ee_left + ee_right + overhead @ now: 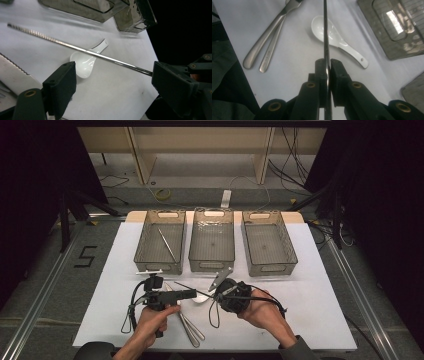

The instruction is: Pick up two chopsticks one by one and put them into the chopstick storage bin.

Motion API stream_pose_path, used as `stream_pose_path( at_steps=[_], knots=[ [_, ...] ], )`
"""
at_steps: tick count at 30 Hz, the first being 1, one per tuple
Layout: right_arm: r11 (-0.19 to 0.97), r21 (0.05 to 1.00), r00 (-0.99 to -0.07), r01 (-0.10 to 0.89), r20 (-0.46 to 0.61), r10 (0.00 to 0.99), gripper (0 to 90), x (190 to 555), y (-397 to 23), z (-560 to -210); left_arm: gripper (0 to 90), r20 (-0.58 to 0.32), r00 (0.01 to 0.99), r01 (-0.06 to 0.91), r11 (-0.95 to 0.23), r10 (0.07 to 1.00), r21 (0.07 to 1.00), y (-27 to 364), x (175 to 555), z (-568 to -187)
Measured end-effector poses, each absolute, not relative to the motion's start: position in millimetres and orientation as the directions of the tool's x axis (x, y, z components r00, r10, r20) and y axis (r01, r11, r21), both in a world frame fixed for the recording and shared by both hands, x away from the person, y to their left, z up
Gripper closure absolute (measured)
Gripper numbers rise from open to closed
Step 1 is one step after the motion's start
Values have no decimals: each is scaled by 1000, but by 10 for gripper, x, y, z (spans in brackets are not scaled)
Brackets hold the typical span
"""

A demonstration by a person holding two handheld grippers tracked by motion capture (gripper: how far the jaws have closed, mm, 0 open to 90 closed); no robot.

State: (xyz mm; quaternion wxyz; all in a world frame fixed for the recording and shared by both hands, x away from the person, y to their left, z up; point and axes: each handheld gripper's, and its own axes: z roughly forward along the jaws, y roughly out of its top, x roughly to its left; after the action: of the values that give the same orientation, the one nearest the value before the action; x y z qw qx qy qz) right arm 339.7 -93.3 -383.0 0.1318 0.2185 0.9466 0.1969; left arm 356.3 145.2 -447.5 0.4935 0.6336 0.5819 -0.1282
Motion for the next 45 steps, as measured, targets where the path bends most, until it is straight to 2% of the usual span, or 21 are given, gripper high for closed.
stream_pose_path(
  at_steps=[6,15,21,25,39,45],
  knots=[
    [801,488,-864,347,-165,476,857,3375,-947,-3734,196,-775,261,874,200,575,443,1385,3592,-4533],
    [802,501,-877,324,-160,454,856,3332,-872,-3736,234,-837,228,874,274,497,401,1354,3634,-4572],
    [796,516,-879,315,-158,450,855,3327,-860,-3736,288,-843,229,865,296,486,405,1351,3632,-4569],
    [790,527,-878,312,-157,451,855,3318,-854,-3735,353,-853,219,855,327,474,401,1377,3629,-4575],
    [778,549,-880,306,-149,451,853,3332,-867,-3743,692,-891,203,831,410,406,376,1460,3611,-4581],
    [766,564,-879,308,-139,456,852,3348,-876,-3778,780,-908,238,814,439,345,380,1483,3588,-4528]
  ],
)
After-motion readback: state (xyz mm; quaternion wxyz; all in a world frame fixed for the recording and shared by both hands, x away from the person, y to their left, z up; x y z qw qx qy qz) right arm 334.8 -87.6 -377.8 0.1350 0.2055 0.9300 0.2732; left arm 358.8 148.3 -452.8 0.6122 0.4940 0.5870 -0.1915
